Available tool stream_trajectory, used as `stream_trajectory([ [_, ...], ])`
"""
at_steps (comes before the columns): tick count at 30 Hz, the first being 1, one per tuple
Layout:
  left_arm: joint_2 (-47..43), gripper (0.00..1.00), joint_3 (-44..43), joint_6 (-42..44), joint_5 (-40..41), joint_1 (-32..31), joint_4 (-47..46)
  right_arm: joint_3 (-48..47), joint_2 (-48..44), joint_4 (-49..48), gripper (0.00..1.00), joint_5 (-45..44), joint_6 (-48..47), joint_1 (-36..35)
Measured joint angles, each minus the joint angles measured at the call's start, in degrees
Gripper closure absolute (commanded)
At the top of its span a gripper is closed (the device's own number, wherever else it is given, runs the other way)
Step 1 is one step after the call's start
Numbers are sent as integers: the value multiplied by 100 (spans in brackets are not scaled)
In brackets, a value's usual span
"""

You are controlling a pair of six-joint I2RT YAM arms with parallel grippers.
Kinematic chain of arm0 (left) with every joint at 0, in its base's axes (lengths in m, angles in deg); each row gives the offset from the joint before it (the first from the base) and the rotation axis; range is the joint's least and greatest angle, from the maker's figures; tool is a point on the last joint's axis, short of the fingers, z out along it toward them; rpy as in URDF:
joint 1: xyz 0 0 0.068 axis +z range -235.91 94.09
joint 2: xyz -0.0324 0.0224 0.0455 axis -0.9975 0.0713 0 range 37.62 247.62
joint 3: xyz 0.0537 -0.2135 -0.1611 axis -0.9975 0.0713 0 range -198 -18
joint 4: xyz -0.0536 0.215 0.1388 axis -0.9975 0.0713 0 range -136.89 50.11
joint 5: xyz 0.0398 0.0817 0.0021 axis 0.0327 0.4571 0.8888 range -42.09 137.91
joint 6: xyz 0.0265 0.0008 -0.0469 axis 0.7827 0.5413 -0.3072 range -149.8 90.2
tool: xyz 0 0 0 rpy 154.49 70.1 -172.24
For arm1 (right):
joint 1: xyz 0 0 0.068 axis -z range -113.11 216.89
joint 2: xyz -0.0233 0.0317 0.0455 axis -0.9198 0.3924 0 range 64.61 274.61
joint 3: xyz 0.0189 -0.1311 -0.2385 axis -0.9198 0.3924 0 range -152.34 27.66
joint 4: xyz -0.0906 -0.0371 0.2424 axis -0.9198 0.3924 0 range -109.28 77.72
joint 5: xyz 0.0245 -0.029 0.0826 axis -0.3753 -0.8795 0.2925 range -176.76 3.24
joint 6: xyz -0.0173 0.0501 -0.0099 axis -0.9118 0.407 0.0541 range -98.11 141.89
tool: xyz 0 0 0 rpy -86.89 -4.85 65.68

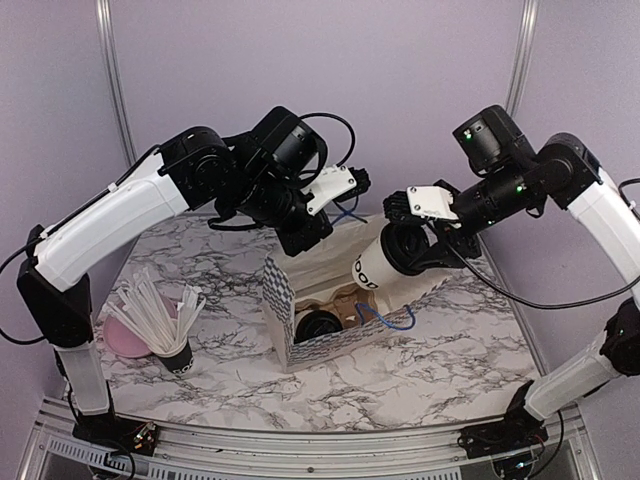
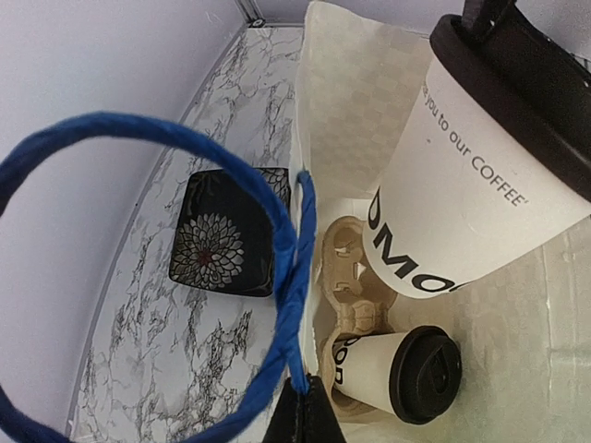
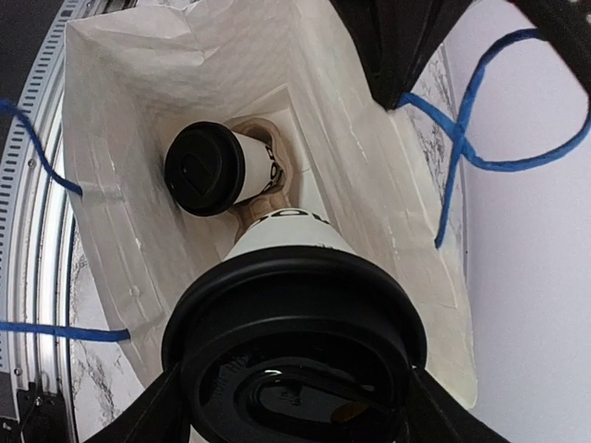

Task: Pack the takeout coffee

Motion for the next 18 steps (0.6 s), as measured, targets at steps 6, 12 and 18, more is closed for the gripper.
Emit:
stream_trajectory([
  [6, 0, 85, -7, -81, -57, 0, 0, 387, -92, -28, 38, -557, 0, -415],
  [12, -2, 41, -109, -212, -177, 0, -4, 710, -297, -52, 39, -949, 7, -629],
  [18, -52, 20, -372, -295, -195, -7, -26, 994, -424, -66, 39, -1071, 4, -634],
])
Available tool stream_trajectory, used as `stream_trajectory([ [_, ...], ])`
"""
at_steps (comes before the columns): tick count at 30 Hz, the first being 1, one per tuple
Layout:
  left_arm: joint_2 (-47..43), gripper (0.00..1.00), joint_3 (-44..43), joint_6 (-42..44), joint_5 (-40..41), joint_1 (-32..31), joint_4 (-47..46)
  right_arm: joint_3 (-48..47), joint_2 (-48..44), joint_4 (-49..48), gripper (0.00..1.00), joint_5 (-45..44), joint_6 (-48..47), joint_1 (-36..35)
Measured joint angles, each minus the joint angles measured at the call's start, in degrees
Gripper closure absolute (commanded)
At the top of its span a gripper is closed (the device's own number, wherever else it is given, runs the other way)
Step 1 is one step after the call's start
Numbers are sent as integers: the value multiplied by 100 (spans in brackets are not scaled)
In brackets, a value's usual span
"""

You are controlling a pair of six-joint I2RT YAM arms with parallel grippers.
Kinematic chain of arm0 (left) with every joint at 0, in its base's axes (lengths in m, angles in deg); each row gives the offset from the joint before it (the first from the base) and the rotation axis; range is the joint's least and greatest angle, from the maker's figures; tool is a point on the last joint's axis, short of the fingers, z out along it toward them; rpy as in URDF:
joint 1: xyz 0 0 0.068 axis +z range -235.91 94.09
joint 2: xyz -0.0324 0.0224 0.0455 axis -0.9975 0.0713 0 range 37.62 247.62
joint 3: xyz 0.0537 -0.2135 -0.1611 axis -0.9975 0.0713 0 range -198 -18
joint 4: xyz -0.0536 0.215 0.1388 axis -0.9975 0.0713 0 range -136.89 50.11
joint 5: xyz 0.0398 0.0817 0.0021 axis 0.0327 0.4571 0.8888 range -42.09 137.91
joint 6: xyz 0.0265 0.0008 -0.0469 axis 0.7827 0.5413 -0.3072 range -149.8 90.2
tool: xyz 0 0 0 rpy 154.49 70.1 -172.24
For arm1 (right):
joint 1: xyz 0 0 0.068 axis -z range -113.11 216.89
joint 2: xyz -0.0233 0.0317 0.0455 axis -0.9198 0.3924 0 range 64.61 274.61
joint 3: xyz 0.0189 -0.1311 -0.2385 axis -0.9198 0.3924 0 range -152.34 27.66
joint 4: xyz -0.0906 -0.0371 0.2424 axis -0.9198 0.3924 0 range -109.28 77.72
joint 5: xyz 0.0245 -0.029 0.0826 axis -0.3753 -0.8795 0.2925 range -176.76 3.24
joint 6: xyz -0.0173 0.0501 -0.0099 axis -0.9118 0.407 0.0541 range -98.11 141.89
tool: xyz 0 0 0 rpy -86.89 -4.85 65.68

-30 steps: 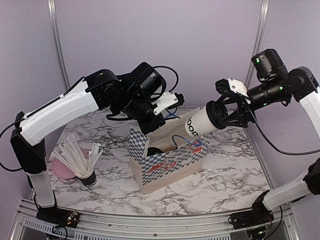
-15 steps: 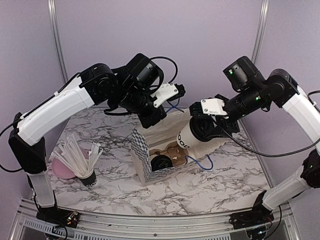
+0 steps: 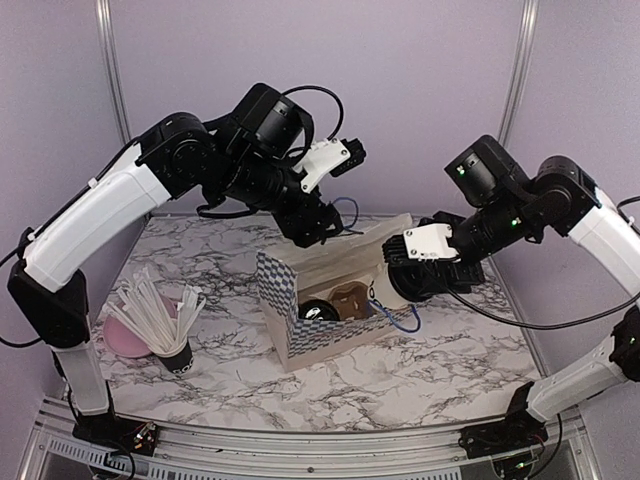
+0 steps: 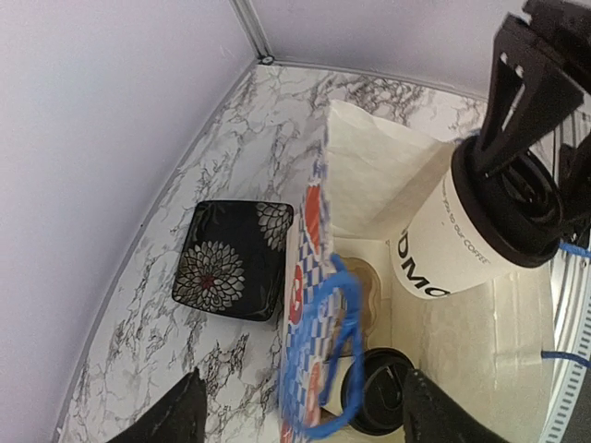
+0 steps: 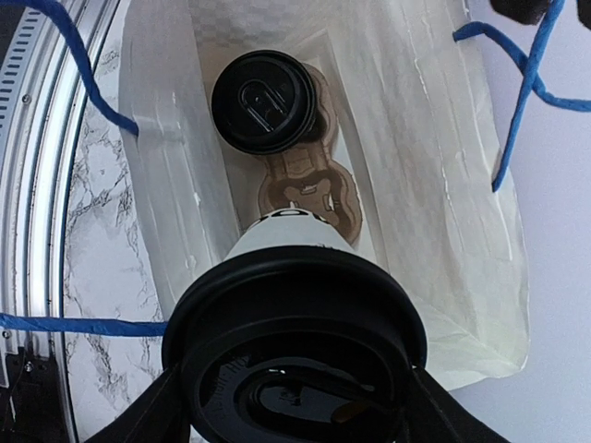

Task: Pack the takeout coffee

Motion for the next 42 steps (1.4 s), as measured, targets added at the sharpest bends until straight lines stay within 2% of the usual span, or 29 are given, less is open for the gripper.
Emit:
stream_trajectory([
  [3, -188, 16, -39, -22, 337, 2, -129, 131, -92, 11, 39, 33, -4, -7],
  [7, -522, 17, 101, -94, 833, 144, -494, 501, -352, 46, 40, 48, -7, -138],
  [12, -494, 20, 402, -374, 1003, 713, -780, 885, -549, 42, 40, -24, -20, -398],
  [17, 2, 20, 828, -584, 756, 1158, -833, 1102, -616, -210, 40, -374, -42, -494],
  [26, 866, 20, 957, -643, 98, 1246, -837, 1759, -826, -870, 40, -1067, -144, -815],
  [33, 1012, 21, 957, -688, -354, 1464, -846, 2002, -820, -1491, 40, -1386, -243, -876],
  [42, 1040, 25, 1204, -732, -1119, 1589, -885, 2892, -811, -2205, 41, -1934, -623, -1488],
])
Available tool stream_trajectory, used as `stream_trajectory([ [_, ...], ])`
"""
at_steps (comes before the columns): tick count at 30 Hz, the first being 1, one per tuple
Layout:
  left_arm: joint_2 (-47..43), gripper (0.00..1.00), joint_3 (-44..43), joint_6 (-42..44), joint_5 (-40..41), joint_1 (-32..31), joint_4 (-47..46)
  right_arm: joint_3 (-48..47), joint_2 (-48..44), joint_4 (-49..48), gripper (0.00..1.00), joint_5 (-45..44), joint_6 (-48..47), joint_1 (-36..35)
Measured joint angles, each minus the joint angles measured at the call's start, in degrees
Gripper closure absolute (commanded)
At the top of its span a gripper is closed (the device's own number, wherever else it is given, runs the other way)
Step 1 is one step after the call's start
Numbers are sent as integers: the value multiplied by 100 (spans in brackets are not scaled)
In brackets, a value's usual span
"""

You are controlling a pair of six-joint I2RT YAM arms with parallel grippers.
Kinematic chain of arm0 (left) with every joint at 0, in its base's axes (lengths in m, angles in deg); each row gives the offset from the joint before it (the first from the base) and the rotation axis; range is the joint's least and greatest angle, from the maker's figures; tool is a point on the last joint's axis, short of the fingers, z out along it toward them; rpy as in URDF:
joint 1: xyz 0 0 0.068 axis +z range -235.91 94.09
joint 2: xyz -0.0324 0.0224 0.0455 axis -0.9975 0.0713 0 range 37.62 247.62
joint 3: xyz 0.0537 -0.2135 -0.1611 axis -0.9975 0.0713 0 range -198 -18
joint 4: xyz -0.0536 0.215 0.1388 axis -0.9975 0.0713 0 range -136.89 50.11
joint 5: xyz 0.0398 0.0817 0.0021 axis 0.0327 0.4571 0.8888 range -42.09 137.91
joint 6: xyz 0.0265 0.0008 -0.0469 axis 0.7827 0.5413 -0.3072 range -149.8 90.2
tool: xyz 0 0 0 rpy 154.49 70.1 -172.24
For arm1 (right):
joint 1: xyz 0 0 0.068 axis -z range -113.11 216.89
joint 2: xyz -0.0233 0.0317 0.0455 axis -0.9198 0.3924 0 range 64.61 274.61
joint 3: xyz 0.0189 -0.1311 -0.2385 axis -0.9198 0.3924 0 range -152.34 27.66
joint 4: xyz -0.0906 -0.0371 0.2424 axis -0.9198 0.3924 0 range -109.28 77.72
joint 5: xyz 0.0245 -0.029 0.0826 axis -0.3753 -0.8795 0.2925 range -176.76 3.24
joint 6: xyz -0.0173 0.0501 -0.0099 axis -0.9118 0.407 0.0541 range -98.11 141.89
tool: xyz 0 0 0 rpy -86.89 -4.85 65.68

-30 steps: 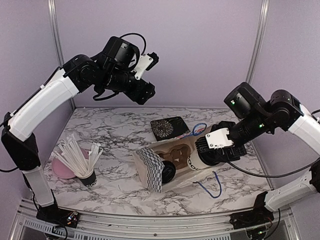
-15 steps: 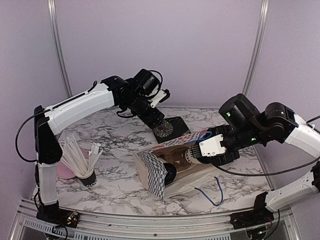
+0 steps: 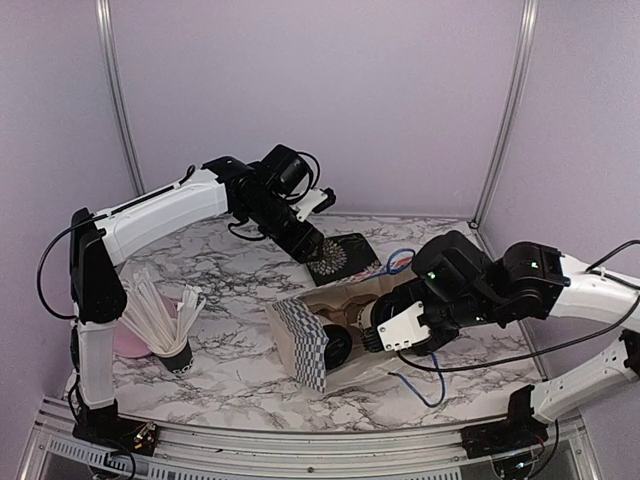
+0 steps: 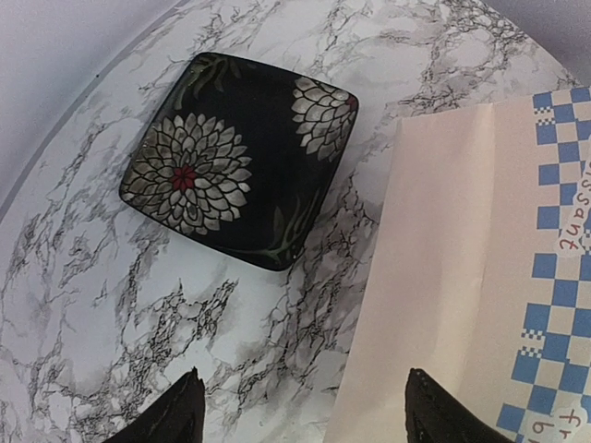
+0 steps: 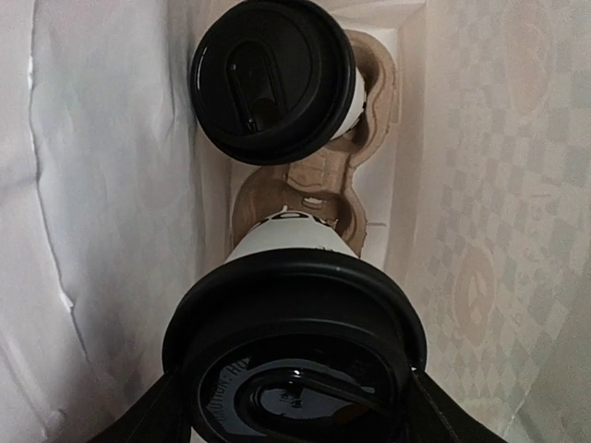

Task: Pack the takeout coffee

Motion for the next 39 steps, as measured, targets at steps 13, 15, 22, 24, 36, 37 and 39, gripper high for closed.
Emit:
stream_trajectory([
  [13, 0, 28, 282, 22, -861, -9, -4, 531, 9, -732, 43, -553, -321, -85],
  [15, 2, 28, 282, 26, -903, -9, -4, 551, 11, -785, 43, -566, -363, -85],
  [22, 50, 28, 284, 46, -922, -9, -4, 579, 22, -890, 43, -520, -490, -85],
  [24, 66, 28, 291, 48, -922, -9, -4, 590, 31, -881, 43, -452, -514, -85],
  [36, 76, 29, 302, 48, -1023, 35, -7, 734, 186, -927, 43, -354, -680, -85],
  [37, 76, 29, 302, 48, -1023, 37, -7, 763, 214, -940, 43, -369, -688, -85],
  [39, 81, 29, 302, 48, -1027, 44, -7, 811, 262, -977, 43, -400, -717, -85],
])
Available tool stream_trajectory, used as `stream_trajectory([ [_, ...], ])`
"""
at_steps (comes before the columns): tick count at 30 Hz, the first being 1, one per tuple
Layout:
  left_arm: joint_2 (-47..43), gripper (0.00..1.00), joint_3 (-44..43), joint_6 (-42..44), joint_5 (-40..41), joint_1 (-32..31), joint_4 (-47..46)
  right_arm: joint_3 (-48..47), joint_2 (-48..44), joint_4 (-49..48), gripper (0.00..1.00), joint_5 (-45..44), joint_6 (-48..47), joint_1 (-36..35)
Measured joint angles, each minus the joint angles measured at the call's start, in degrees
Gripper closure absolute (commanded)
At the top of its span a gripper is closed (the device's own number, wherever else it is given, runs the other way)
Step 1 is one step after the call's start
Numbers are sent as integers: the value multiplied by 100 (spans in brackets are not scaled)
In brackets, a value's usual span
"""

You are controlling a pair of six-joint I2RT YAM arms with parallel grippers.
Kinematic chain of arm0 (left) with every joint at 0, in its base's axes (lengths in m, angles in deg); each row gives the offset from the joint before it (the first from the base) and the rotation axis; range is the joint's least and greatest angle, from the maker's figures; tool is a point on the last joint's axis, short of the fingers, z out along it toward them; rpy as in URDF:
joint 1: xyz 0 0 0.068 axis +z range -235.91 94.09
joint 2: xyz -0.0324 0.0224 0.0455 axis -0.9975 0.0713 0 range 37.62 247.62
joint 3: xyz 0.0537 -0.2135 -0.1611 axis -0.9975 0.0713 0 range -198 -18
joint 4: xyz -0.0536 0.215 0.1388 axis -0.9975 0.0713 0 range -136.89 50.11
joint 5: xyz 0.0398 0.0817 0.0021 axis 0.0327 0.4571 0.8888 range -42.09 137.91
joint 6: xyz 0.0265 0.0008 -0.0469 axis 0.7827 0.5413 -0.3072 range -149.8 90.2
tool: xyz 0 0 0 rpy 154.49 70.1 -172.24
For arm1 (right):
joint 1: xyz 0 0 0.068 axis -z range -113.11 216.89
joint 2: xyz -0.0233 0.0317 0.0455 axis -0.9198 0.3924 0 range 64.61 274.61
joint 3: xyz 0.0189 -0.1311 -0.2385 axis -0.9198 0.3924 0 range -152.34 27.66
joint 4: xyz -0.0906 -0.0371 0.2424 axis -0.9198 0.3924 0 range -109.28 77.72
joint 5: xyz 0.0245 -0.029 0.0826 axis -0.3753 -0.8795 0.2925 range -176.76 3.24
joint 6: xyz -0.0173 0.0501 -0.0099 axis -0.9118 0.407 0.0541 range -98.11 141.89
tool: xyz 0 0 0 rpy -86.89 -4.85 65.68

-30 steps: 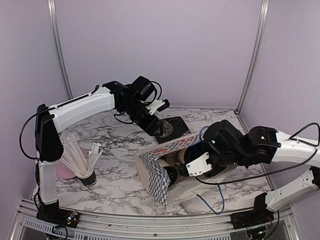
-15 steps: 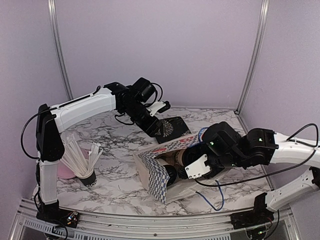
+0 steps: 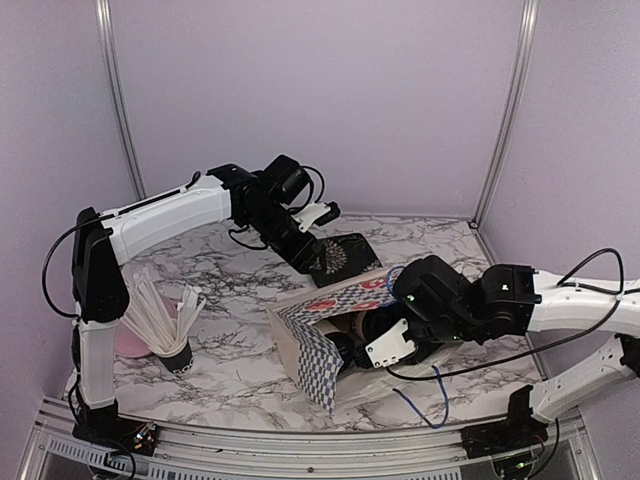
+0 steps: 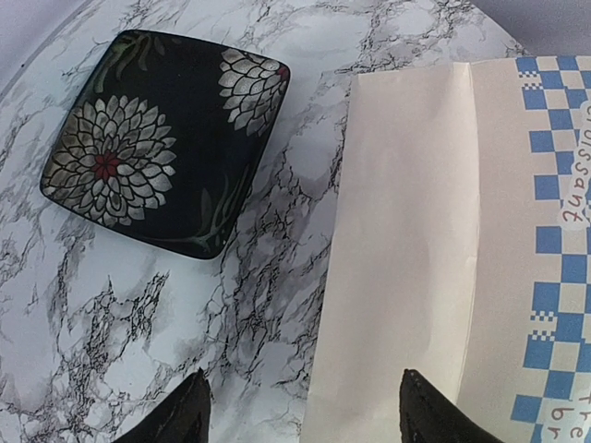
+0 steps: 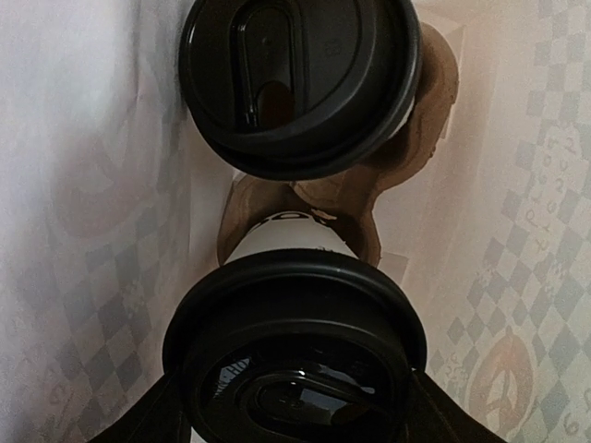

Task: Pack the takeout coffee

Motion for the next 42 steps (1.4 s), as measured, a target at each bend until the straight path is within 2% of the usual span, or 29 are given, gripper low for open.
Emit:
stream_trajectory([
  [21, 446, 30, 35, -7, -671, 114, -33, -4, 411, -315, 42, -273, -59, 98],
  [36, 627, 32, 107, -26, -1051, 136, -107, -802, 1014, 177, 41, 140, 264, 431],
  [42, 632, 33, 249, -31, -1397, 144, -118, -1537, 1421, 916, 42, 551, 494, 503],
])
